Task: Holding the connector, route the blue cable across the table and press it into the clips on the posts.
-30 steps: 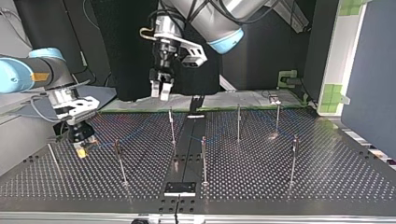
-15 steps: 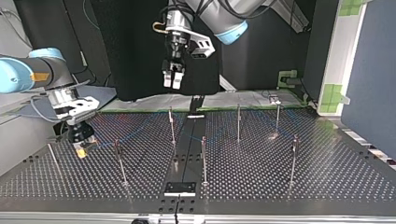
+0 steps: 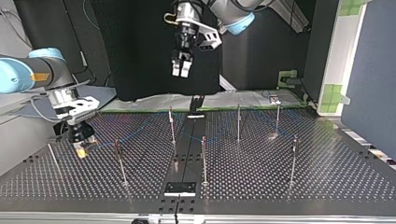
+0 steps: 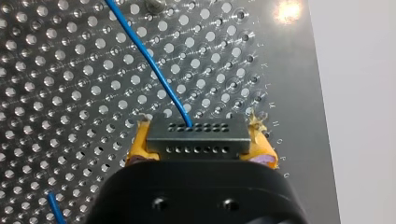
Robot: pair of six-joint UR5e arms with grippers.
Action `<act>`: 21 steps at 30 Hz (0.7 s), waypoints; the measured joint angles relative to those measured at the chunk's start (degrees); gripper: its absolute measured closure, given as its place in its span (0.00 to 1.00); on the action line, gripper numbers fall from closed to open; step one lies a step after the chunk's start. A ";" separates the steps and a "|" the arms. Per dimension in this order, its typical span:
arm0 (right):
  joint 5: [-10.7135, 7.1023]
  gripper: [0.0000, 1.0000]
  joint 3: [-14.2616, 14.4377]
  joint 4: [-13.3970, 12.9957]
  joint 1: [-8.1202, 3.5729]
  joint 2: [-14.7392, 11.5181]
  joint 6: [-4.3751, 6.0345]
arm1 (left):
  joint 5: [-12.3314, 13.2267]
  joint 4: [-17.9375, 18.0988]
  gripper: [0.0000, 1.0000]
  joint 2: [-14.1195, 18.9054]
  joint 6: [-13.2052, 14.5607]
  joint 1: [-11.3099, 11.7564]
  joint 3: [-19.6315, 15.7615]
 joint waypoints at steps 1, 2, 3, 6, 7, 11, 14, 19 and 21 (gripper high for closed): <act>0.00 1.00 0.00 0.00 0.00 0.00 0.00 | 0.00 0.62 0.00 0.00 -0.08 0.01 -0.65; 0.00 1.00 0.00 0.00 0.00 0.00 0.00 | 0.00 1.09 0.00 0.00 -0.09 0.03 -1.09; 0.00 1.00 0.00 0.02 0.00 0.00 0.00 | -0.01 1.52 0.00 0.00 -0.08 0.05 -1.51; -0.03 1.00 0.01 0.05 0.01 0.01 -0.01 | -0.02 2.95 0.00 0.00 0.03 0.12 -2.95; -0.03 1.00 0.00 0.07 0.01 0.01 -0.02 | -0.02 3.56 0.00 0.00 0.13 0.13 -3.56; -0.01 1.00 0.02 0.08 0.01 0.01 -0.03 | -0.04 5.74 0.00 0.00 0.49 0.15 -5.76; -0.01 1.00 0.03 0.09 0.01 0.01 0.01 | -0.07 7.65 0.00 0.00 0.59 0.15 -7.67; -0.06 1.00 0.05 0.14 0.02 0.03 0.00 | -0.07 10.75 0.00 0.00 0.63 0.15 -10.75; -0.08 1.00 0.05 0.16 0.02 0.02 -0.01 | -0.08 11.77 0.00 0.00 0.63 0.15 -11.78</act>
